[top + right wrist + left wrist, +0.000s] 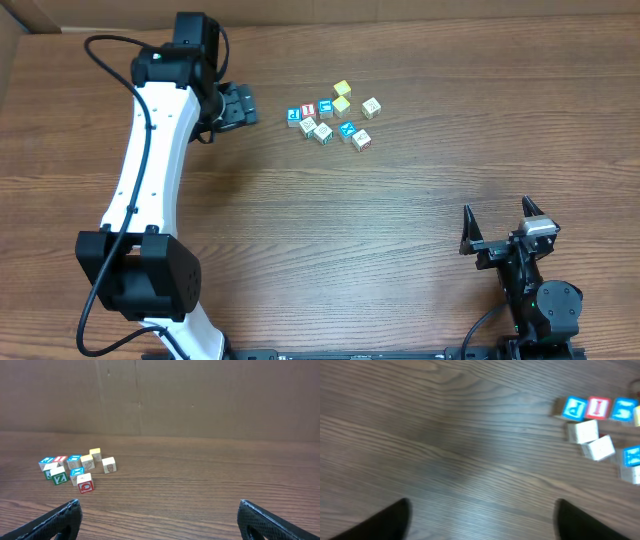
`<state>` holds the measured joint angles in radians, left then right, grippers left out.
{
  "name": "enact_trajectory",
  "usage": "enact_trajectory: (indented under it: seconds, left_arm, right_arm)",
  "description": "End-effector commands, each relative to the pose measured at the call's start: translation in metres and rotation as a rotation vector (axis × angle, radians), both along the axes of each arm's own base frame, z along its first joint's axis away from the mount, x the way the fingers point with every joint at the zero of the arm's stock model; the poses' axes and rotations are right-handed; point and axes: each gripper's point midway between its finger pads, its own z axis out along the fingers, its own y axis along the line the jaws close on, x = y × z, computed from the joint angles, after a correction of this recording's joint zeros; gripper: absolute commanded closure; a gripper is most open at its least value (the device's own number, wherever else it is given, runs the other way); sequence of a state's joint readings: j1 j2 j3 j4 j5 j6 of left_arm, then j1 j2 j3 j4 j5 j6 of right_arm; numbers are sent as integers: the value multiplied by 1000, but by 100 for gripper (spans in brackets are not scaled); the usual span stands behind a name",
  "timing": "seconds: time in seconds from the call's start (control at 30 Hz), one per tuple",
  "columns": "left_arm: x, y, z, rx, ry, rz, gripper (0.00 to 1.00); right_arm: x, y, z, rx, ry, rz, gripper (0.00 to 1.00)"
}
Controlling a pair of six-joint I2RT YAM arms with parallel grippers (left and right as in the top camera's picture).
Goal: Flip 3 blocks
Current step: 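Raise the left arm and move it beside the block cluster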
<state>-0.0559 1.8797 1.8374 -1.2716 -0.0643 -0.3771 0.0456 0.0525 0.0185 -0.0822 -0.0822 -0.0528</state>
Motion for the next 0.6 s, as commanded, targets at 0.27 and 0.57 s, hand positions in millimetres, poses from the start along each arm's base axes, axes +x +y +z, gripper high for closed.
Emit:
enact_trajectory:
  seconds: [0.27,0.57]
  left_arm:
    - [-6,62,2,8,16,163,71]
    - [-11,93,2,-59,12,252,0]
  right_arm:
    - [0,-1,-4,-4,4,-2,0]
    - [0,-1,-4,-4,4,-2,0]
